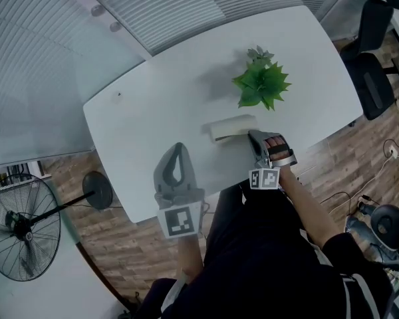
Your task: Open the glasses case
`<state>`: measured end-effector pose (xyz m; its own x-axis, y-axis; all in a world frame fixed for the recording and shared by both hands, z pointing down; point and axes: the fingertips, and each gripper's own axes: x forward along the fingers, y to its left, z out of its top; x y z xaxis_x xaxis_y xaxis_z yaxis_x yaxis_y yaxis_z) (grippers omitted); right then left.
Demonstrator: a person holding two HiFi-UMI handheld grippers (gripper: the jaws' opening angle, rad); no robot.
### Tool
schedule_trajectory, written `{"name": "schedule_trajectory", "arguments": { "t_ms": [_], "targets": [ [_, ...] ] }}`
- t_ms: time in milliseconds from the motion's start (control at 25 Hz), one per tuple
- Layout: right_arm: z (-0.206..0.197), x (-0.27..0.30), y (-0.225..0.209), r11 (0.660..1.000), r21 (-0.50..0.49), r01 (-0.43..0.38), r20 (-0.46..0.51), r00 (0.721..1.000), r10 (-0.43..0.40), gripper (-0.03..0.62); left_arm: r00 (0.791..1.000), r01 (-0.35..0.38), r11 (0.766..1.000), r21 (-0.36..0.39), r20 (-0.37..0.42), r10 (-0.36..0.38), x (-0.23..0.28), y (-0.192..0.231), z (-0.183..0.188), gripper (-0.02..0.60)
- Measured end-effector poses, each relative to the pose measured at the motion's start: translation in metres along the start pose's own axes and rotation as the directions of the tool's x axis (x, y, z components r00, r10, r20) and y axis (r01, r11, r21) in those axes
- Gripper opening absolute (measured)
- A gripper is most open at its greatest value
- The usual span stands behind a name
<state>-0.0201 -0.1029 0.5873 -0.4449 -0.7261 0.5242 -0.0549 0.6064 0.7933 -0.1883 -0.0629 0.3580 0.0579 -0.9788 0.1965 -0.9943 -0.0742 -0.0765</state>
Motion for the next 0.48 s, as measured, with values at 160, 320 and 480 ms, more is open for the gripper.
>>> {"name": "schedule_trajectory", "arguments": {
  "t_ms": [160,320,480],
  "targets": [
    [0.002,0.001,-0.01,0.999,0.037,-0.007,0.005,1.0,0.007,0.041,1.0,0.001,1.0,0.0,0.001,-0.001,0.0,-0.001,0.002,-0.002],
    [0.001,0.014,-0.03,0.997,0.071,-0.009,0.011,1.0,0.009,0.041,1.0,-0.003,1.0,-0.002,0.004,0.003,0.0,0.003,0.004,-0.002],
    [0.001,0.034,-0.046,0.996,0.09,-0.027,0.051,0.998,0.022,0.041,1.0,-0.002,1.0,0.0,-0.002,0.002,-0.001,0.006,0.006,-0.002]
  ]
}}
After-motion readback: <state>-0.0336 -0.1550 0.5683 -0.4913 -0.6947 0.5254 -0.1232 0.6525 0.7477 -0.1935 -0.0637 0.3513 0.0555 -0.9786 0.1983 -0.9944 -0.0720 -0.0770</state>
